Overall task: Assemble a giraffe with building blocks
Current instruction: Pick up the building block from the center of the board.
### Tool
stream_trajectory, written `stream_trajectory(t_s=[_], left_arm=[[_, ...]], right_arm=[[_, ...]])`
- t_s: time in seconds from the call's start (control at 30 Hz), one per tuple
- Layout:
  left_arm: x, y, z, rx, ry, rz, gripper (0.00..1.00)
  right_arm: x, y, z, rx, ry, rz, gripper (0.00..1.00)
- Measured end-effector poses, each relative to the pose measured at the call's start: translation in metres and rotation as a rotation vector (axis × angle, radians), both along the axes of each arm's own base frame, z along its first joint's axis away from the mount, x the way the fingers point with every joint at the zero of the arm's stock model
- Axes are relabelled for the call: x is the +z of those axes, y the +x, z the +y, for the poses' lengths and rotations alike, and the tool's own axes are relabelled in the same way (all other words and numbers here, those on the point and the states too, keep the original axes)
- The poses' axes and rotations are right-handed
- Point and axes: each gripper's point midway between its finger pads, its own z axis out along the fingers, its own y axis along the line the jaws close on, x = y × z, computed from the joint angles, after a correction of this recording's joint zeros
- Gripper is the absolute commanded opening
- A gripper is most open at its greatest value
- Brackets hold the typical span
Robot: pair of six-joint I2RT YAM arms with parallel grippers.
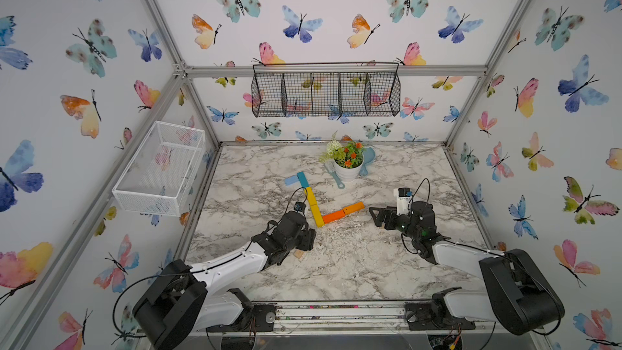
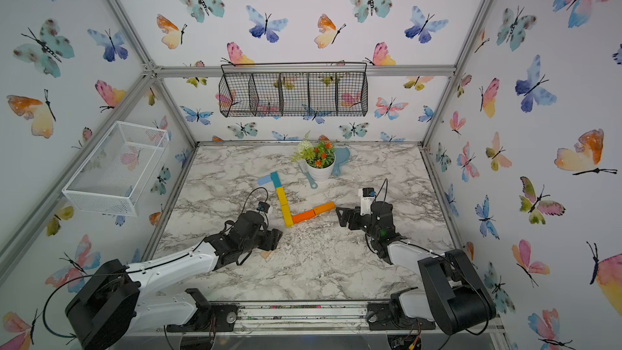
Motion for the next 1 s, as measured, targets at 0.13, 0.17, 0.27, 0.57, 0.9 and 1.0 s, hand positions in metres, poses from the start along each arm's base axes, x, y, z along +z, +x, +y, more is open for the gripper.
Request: stream_trajectory(t_s=[0.13, 0.17, 0.27, 0.57, 0.9, 1.0], left_arm=[[-0.018, -0.008, 0.001, -0.005, 0.079, 0.063, 0.61], [-0.02, -0.009, 0.002, -0.001, 0.089, 0.073, 0.59], [-0.022, -0.01, 0.005, 0.01, 0.11, 0.084, 0.57], [-0.035, -0.018, 0.007, 0.009, 0.167, 0.13, 0.52], [-0.046, -0.026, -0.004, -0.032, 0.219, 0.169, 0.36], [-0.046, -0.026, -0.004, -0.027, 0.228, 0.169, 0.27]], right_arm=[[0.0, -0.006, 0.011, 0.028, -0.009, -0.004, 0.95], [0.0, -0.006, 0.011, 0.028, -0.01, -0.006, 0.95], [0.006, -0.004, 0.01, 0.014, -0.009, -0.026, 0.95], [0.016, -0.002, 0.005, -0.012, -0.011, -0.054, 0.96], [0.014, -0.002, -0.001, -0.042, -0.029, -0.045, 0.98], [0.015, -0.003, -0.003, -0.053, -0.033, -0.048, 0.99]])
